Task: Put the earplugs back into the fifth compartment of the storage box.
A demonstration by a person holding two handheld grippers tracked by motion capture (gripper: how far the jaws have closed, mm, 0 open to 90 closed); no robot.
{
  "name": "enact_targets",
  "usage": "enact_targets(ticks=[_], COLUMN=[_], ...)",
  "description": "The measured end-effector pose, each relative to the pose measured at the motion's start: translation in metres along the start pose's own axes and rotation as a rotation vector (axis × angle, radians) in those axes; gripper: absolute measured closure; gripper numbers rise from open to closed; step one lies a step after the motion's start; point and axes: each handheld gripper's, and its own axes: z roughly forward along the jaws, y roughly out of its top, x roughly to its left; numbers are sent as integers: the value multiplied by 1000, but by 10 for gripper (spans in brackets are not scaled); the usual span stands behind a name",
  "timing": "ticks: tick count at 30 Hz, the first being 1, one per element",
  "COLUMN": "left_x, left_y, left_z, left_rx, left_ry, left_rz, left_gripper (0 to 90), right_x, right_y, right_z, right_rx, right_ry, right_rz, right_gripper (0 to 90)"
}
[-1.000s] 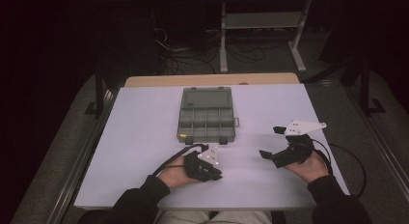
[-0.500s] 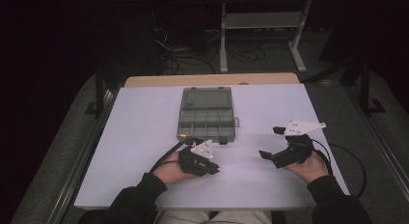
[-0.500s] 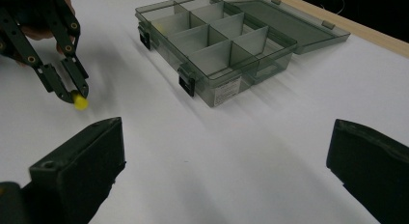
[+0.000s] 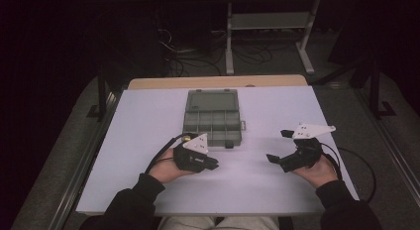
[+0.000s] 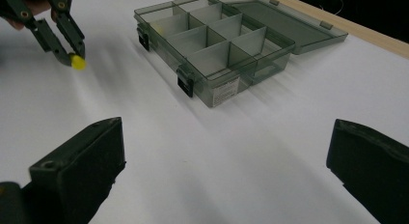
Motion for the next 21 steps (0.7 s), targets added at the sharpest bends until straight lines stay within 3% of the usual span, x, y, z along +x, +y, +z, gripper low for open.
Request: enact_targets(ticks=[7, 18, 21], left_x=[10, 25, 30], left_y=[1, 5, 7], left_z=[-18, -37, -45], left_rx=[-32, -25, -45], left_ry=[28, 72, 85], left_rz=[-14, -27, -36], left_gripper=[820, 820, 820], right_x=[0, 0, 0], right_y=[0, 0, 0], right_z=[0, 0, 0], right_rx=[4, 3, 3], right_ry=[0, 1, 0], right_rz=[4, 8, 7], right_gripper=[0, 0, 0])
